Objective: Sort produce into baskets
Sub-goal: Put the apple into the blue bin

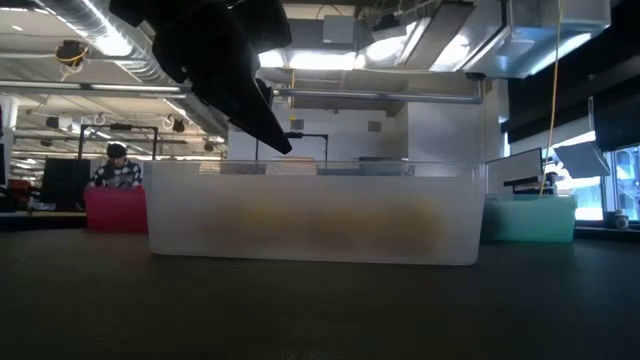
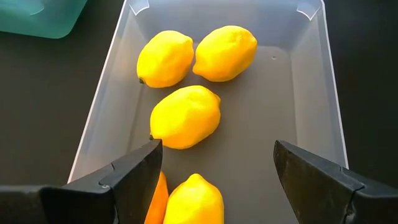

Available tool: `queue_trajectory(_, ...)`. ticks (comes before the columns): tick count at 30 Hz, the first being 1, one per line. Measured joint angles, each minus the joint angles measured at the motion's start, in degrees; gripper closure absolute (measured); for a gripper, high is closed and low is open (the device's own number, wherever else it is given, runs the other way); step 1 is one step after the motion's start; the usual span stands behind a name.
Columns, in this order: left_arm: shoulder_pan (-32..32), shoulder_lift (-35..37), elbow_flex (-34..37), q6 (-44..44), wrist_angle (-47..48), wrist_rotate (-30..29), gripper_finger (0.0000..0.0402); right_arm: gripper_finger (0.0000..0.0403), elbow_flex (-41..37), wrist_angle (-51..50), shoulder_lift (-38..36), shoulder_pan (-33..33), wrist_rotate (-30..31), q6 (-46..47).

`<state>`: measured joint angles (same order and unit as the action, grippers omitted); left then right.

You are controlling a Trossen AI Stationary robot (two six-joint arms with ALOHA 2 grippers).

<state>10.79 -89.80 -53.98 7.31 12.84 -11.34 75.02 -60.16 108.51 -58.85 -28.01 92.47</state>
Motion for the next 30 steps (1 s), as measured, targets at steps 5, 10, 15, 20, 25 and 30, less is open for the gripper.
queue_trajectory(5,0.00,0.00,0.00,-0.02,0.00,-0.01,0.0098,0.0117,0.13,-0.06,0.00,0.30,-0.17,-0.21)
queue_trajectory(10,0.00,0.00,0.00,-0.69,0.00,-0.01,0.0098,0.0117,4.67,-5.93,0.09,3.24,2.87,-5.10)
queue_trajectory(15,0.00,0.58,0.00,-0.87,0.73,0.01,0.0098,0.0110,14.05,-22.15,0.09,8.24,13.08,-13.69)
queue_trajectory(20,-0.01,2.66,0.00,-0.46,3.67,-0.01,0.0098,0.0117,20.00,-28.26,-1.98,14.76,27.66,-21.08)
queue_trajectory(25,-0.02,5.99,0.00,0.71,6.86,-0.03,0.0098,0.0117,19.97,-29.84,-5.85,22.72,32.89,-27.98)
queue_trajectory(30,0.00,10.02,0.02,1.77,10.19,-0.01,0.0098,0.0113,19.93,-29.94,-10.65,30.65,38.76,-37.40)
